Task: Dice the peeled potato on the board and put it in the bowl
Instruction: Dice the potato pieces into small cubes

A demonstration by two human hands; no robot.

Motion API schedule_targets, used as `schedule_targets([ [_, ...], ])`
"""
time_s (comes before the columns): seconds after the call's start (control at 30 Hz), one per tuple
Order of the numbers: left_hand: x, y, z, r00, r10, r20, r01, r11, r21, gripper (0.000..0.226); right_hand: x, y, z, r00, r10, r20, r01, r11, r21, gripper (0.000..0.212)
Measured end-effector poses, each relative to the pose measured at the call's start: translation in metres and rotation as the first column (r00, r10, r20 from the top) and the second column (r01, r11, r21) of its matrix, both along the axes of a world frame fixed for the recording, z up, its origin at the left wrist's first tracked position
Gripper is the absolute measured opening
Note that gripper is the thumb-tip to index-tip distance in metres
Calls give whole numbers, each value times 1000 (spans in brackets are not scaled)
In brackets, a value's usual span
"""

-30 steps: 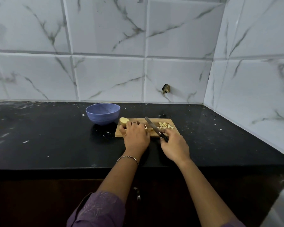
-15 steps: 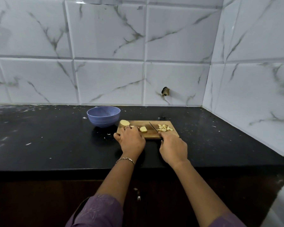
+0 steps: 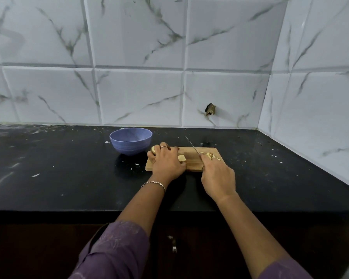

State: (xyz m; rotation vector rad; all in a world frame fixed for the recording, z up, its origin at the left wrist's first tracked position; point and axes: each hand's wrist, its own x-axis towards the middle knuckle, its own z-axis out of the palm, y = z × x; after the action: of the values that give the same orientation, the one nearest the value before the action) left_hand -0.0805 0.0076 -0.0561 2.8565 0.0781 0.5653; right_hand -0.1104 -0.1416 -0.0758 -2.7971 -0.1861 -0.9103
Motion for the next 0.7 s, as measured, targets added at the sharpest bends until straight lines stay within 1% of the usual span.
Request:
schedule_targets([
  [0.07,9,5,5,996,-42,-76,45,998,35,52,1,-1,0,1000,16,-4,-16,1000,22,49],
  [0.13,20,8,8,991,-65,-121,75,994,80,53,3,-1,-1,1000,26,4,-26,999,38,50],
  [0.27,30,7,15,974,-90,-207,114,988,107,46,5,-2,-2,1000,27,-4,-27,999,46,49],
  [0.33,34,7,17,964,-105,-243,131,987,93,43,7,-3,-3,999,24,-21,-23,998,55,48],
  [0.5,41,9,20,949,-143,-279,148,989,-3,36,8,-3,-3,999,17,-35,-15,997,69,44],
  [0.63,44,9,20,944,-184,-273,188,982,-13,34,8,-3,-2,999,19,-39,-16,997,78,45],
  [0.7,47,11,20,935,-200,-293,204,979,-19,37,7,-3,-2,999,20,-43,-17,996,84,46],
])
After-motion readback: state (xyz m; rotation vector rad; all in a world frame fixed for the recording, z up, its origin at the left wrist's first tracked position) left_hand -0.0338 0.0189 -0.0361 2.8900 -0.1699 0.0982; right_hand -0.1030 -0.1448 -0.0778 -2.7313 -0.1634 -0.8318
